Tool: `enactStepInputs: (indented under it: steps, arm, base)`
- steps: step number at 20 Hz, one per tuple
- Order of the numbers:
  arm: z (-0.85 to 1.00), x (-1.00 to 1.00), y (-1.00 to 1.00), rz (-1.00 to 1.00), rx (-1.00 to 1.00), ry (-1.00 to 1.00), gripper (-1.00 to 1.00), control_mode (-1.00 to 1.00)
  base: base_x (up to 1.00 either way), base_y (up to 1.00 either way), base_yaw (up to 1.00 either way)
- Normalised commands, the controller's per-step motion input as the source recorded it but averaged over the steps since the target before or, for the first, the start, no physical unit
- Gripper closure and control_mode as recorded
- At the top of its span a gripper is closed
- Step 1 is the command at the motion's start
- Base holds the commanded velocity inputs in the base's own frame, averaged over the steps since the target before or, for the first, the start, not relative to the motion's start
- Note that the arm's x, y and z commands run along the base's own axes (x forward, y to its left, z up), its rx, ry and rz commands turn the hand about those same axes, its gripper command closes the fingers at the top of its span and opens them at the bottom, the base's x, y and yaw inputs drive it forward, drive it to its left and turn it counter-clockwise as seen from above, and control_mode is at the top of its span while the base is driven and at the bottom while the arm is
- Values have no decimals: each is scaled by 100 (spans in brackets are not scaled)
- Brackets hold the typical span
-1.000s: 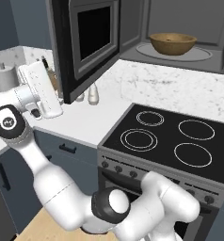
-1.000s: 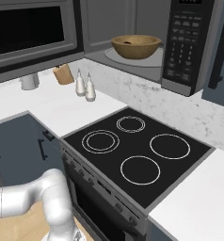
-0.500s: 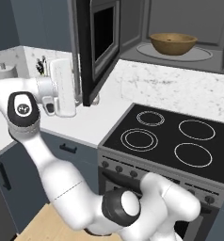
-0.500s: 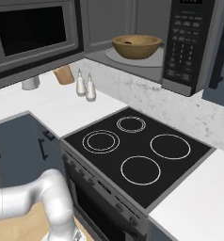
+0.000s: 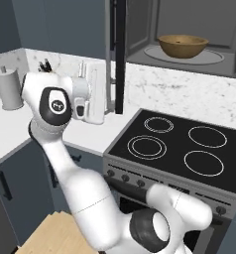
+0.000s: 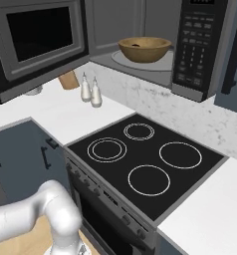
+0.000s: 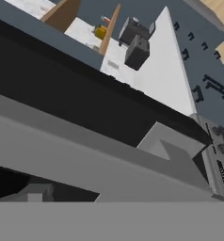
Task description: Pick the avocado from the sink and place it in the bowl. Then pick the bowl and place it in the microwave. Then close the microwave door and press the start button.
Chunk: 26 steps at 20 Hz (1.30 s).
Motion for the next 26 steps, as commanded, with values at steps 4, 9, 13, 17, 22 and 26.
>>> enactStepInputs:
  steps: [4,9,13,17,22,26]
  arm:
    - [61,-3,-100,0,12,-25,-100,-100]
    - [63,-3,-90,0,1,-26,-100,-100]
    - [65,1,-100,0,0,-17,-100,-100]
    - [70,9,-100,0,7,-7,-100,-100]
    - [63,3,-100,0,11,-9,-100,-100]
    - [60,34,-100,0,11,-4,-100,-100]
  base:
    - [0,0,0]
    - [0,0,0]
    - [0,0,0]
    - [0,0,0]
    - [0,0,0]
    - [0,0,0]
